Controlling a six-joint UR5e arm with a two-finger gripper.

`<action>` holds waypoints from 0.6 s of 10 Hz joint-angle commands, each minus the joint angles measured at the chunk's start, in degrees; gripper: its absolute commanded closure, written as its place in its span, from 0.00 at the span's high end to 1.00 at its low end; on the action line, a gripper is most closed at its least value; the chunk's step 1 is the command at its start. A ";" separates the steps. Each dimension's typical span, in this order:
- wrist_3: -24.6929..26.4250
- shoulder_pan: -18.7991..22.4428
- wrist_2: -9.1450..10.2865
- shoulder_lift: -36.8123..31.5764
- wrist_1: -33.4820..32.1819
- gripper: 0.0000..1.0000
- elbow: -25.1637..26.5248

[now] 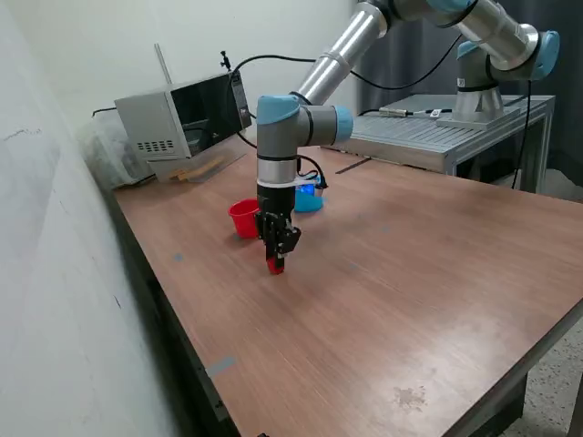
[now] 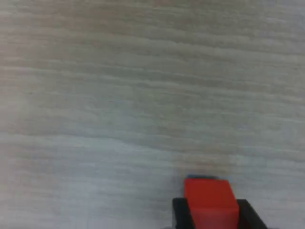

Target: Place red objects in the red bin, and blue objects in the blue bin.

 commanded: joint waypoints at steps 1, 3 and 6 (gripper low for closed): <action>-0.36 -0.12 -0.80 -5.49 0.17 0.00 3.71; -0.36 -1.87 -0.98 -10.34 0.26 0.00 6.89; -0.36 -9.95 -2.47 -10.89 0.44 0.00 8.22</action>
